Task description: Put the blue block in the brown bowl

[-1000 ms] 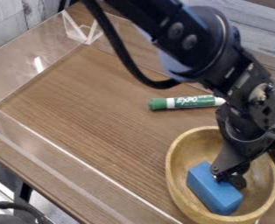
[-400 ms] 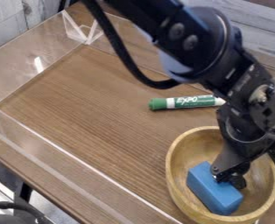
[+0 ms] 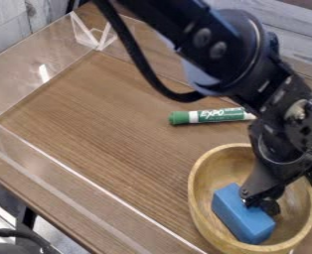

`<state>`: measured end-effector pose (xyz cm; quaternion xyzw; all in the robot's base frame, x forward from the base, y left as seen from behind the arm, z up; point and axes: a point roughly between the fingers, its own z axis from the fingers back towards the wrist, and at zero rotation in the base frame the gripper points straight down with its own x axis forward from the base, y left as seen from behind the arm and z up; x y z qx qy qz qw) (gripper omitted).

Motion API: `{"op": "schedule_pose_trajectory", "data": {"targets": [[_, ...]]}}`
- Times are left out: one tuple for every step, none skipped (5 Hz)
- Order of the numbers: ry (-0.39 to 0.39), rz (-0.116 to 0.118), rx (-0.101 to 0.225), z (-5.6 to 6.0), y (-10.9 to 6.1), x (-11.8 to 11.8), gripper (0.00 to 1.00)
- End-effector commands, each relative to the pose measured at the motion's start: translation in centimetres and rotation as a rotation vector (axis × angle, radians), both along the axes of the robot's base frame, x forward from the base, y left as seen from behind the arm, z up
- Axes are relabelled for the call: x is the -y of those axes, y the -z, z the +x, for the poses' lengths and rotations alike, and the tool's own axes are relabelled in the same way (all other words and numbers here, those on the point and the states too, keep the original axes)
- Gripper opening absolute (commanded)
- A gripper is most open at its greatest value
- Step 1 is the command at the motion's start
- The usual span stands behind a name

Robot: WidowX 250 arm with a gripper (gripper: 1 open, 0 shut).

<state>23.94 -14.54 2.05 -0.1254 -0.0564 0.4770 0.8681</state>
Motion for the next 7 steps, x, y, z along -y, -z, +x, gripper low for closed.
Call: {"op": "schedule_pose_trajectory", "data": {"targets": [[0.04, 0.103, -0.127, -3.3, 3.4, -2.9, 1.0], [0.051, 0.115, -0.124, -3.1, 3.5, -3.3, 1.0], [0.063, 0.127, -0.122, -3.0, 3.6, -3.8, 1.0], [0.076, 0.14, -0.119, -2.8, 3.6, -4.3, 1.0], [0.092, 0.154, -0.116, -2.5, 3.5, -4.9, 1.0], [0.108, 0.17, -0.112, -2.2, 3.4, -5.5, 1.0], [0.122, 0.186, -0.109, -1.9, 3.2, -6.2, 1.0]]}}
